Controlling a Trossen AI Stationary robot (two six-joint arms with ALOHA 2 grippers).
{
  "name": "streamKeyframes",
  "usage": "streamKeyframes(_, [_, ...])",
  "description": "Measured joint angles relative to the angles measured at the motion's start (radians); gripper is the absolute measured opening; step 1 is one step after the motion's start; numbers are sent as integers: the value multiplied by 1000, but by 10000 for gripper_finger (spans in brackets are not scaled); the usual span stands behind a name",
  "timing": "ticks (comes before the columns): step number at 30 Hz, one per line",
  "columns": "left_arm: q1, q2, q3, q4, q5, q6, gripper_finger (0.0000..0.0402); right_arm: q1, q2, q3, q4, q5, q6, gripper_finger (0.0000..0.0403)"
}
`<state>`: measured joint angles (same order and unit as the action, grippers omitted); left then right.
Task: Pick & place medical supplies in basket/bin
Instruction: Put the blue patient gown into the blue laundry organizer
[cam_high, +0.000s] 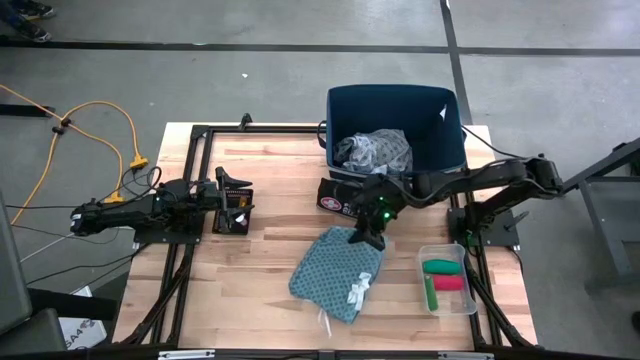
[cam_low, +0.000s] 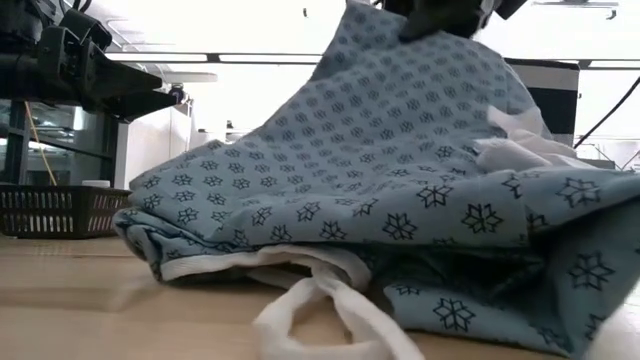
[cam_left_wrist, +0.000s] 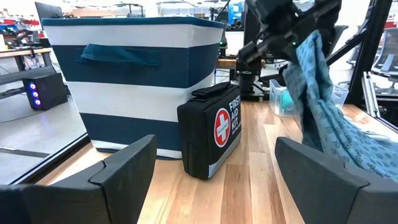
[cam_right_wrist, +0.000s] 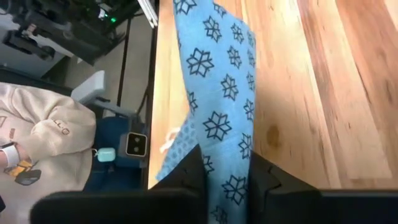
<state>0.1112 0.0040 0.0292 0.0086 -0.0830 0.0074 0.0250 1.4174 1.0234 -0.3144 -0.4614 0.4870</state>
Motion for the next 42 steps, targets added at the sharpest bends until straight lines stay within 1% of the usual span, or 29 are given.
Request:
streamKeyframes(4, [0, 0, 0, 0, 0, 0, 321, 0, 0, 22, -10, 9, 2, 33])
streamKeyframes(14, [0, 0, 0, 0, 0, 0, 321, 0, 0, 21, -12, 18, 12, 26])
streamKeyframes(23, [0, 0, 0, 0, 0, 0, 321, 0, 0, 21, -4, 22, 17, 10])
streamKeyframes(34, [0, 0, 0, 0, 0, 0, 321, 0, -1, 21, 128, 17, 4, 4])
streamKeyframes(37, [0, 0, 0, 0, 0, 0, 321, -6, -19, 21, 163, 19, -12, 4])
streamKeyframes(40, [0, 0, 0, 0, 0, 0, 321, -13, -53, 22, 176, 55, -22, 3])
streamKeyframes(42, [0, 0, 0, 0, 0, 0, 321, -19, -67, 28, 171, 96, -36, 3])
